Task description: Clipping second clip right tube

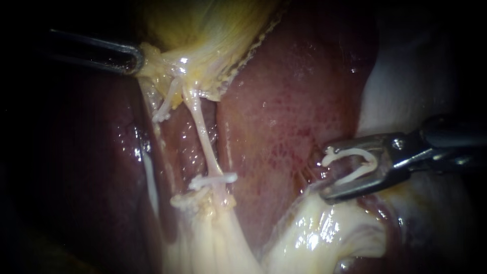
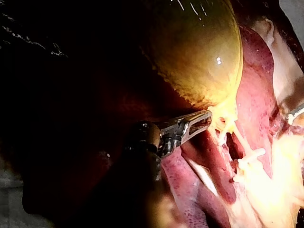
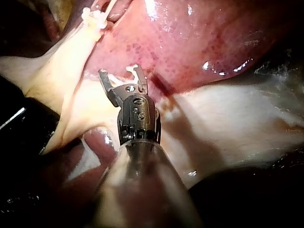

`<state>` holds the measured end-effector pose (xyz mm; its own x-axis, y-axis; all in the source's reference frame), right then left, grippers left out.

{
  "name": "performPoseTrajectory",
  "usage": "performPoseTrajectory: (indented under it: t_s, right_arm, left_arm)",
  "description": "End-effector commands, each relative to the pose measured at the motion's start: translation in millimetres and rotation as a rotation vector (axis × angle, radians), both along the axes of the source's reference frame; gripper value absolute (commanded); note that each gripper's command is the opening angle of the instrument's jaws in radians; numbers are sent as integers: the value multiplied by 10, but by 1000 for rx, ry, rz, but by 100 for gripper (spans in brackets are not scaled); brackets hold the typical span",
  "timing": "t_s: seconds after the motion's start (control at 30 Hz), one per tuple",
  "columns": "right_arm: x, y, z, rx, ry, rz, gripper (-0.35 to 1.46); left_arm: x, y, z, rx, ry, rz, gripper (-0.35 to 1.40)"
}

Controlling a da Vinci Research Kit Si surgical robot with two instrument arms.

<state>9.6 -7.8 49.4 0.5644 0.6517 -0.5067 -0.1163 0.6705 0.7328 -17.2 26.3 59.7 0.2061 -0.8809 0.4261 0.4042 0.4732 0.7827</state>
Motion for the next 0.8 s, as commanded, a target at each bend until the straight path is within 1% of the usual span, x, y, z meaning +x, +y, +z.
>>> performPoseTrajectory:
  t_s: [0.03, 0.1, 0.23, 0.27, 0.43, 0.53, 0.67, 0.8]
  right_arm:
    - [3, 0, 0, 9, -3, 6, 49]
    - [8, 1, 1, 14, 1, 15, 49]
    - [20, 4, 4, 50, -2, 46, 49]
    - [23, 4, 5, 66, -2, 59, 49]
    - [40, 5, 12, 137, -6, 98, 49]
    - [51, 4, 19, 160, -12, 106, 49]
    - [65, 1, 33, 221, -13, 124, 49]
    - [75, 0, 44, 249, -11, 144, 49]
  left_arm:
    - [0, 0, 0, 0, 1, -1, -35]
    - [0, 0, 0, 0, 1, -1, -35]
    - [-1, 0, -1, 0, 1, -1, -35]
    - [-1, 0, 0, 0, 1, -2, -35]
    - [-1, 0, 0, 0, 1, -2, -35]
    - [-2, 0, 0, 0, 1, -2, -35]
    - [-2, 0, 0, 1, 0, 0, -35]
    - [-3, 0, 0, 1, 0, -1, -35]
